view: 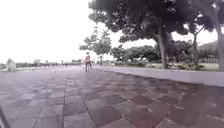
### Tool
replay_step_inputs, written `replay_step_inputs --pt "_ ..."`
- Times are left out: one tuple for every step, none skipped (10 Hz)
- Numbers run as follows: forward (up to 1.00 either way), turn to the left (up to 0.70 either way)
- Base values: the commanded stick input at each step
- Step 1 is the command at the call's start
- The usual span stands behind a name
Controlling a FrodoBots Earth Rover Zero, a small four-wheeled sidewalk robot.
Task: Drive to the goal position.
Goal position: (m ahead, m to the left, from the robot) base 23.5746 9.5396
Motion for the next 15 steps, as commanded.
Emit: replay_step_inputs --pt "1.0 0.0" --pt "1.0 0.0" --pt "1.0 0.12" --pt "1.0 0.27" --pt "1.0 0.38" --pt "1.0 0.18" --pt "1.0 0.0" --pt "1.0 0.0" --pt "1.0 0.0" --pt "1.0 0.0" --pt "1.0 0.12" --pt "1.0 0.34" --pt "1.0 0.29" --pt "1.0 0.03" --pt "1.0 0.01"
